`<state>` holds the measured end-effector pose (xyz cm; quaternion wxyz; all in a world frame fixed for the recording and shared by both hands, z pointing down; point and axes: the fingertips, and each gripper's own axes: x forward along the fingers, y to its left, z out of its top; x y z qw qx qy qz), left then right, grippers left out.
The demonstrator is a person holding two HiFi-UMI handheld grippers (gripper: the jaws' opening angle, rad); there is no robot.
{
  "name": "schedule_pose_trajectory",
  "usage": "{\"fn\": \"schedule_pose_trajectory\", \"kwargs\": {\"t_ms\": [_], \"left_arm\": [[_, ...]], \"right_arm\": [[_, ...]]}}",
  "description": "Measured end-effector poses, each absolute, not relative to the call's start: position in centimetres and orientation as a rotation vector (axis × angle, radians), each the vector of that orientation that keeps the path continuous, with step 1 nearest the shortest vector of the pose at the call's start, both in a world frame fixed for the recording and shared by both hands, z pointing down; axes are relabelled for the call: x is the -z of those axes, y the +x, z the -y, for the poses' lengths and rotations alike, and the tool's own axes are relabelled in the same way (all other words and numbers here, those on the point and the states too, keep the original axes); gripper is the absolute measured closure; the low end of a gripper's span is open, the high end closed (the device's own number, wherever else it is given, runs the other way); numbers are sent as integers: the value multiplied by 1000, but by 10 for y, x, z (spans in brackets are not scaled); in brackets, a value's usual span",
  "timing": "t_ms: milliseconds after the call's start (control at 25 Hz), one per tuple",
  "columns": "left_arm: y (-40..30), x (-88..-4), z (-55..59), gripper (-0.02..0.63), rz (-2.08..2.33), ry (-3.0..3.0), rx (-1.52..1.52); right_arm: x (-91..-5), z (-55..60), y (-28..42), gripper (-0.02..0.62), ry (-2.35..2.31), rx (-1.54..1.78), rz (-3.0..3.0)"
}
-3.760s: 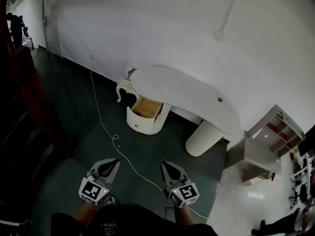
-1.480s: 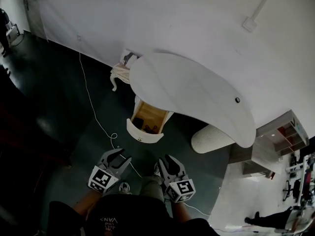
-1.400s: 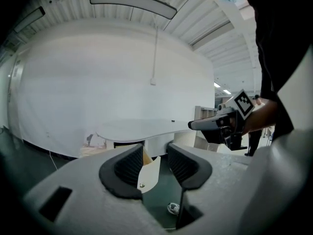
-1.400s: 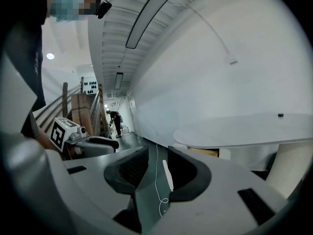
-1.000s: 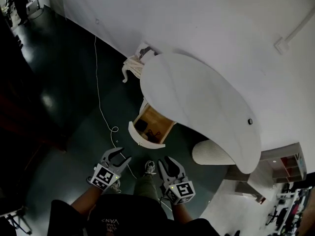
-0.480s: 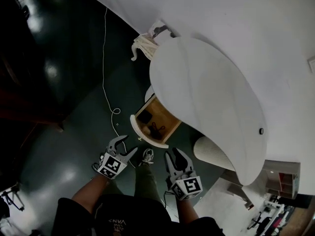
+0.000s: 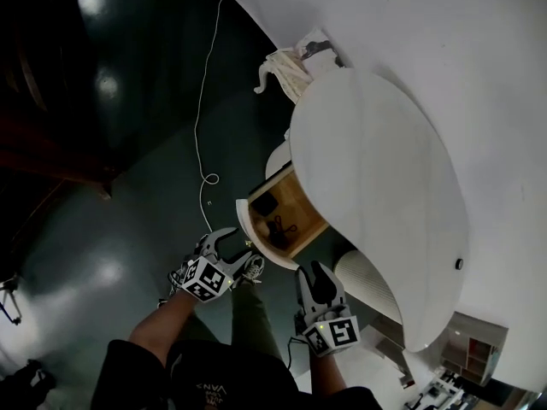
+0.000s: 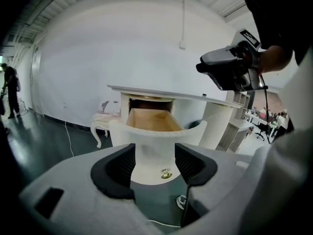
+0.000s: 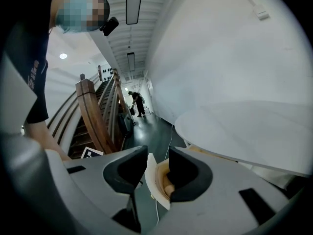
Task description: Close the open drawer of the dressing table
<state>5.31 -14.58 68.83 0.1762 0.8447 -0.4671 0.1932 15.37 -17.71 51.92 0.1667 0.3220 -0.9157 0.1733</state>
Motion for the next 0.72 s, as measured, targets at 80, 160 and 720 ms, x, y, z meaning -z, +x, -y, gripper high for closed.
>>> {"fn": "schedule_pose_trajectory", "kwargs": {"t_ms": [80,160,720], "left_arm": [[54,-694,148,359,1329,2387,-555],[56,-698,150,359,1335,2380,-561],[66,-706,159,357,1364,2396,-546]], "right_arm": [[-521,179,153,454,889,-489,2620],[-522,183,153,454,870,-497,2627],[-519,204,157,454,766,-507,2677]]}}
